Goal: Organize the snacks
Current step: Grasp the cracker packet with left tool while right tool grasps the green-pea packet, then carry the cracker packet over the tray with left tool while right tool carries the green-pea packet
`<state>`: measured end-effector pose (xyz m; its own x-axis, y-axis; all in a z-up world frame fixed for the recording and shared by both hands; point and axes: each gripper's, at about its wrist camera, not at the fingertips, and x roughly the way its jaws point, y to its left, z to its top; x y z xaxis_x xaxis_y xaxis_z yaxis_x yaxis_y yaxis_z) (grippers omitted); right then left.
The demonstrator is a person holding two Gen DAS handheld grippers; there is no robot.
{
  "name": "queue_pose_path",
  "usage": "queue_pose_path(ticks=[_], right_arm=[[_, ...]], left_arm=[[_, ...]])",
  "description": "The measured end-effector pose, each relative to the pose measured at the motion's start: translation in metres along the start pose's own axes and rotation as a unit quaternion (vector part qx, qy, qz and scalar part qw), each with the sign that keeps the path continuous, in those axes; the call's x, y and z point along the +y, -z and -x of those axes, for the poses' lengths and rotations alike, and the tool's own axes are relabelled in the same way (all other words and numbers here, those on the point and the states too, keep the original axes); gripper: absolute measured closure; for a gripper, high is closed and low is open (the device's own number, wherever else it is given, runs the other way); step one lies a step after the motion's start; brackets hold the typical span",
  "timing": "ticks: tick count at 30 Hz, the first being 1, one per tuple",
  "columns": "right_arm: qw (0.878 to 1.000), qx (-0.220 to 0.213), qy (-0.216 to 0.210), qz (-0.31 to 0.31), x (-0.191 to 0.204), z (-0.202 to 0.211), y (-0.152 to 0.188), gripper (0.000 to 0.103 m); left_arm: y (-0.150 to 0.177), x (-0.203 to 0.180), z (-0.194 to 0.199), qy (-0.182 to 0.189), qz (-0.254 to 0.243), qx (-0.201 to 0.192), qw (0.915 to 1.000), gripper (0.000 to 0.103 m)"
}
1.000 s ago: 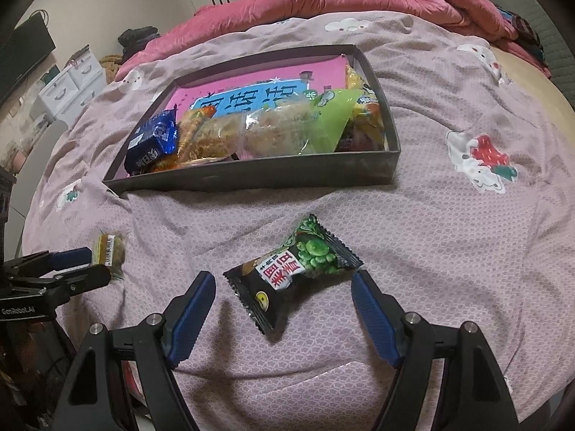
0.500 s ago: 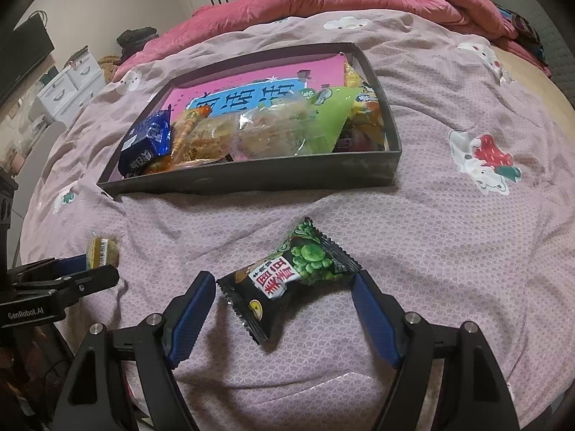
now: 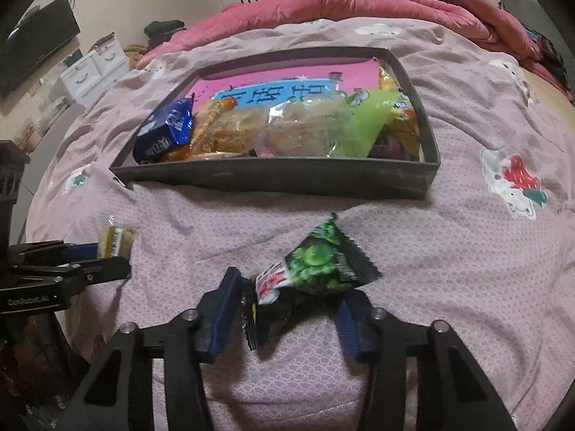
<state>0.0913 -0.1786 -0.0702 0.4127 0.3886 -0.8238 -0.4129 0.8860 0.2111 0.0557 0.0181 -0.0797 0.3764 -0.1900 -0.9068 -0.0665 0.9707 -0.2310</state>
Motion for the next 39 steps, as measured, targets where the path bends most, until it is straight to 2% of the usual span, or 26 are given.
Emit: queue_pose_path(ticks=[2,11,19,39], right_arm=[[1.0,-0.009,-0.005,0.0,0.0,0.004,0.0,0.061],[0.998,-0.053,-0.021,0.007,0.004,0.023,-0.006,0.063],[0.997,-0.069,-0.035,-0.004,0.001,0.029,-0.01,0.063],[0.993,-0.108,-0.048,-0.012,-0.004,0.04,-0.018,0.063]], left_arm=[[0.0,0.0,0.0,0.002,0.001,-0.001,1.0,0.058],[0.0,0.003,0.009,0.023,0.008,-0.01,0.9996,0.059],[-0.004,-0.001,0.021,0.039,0.007,-0.025,0.9989,0.059],[-0.025,-0.007,0.054,0.037,0.003,-0.069,0.9969,0.059]])
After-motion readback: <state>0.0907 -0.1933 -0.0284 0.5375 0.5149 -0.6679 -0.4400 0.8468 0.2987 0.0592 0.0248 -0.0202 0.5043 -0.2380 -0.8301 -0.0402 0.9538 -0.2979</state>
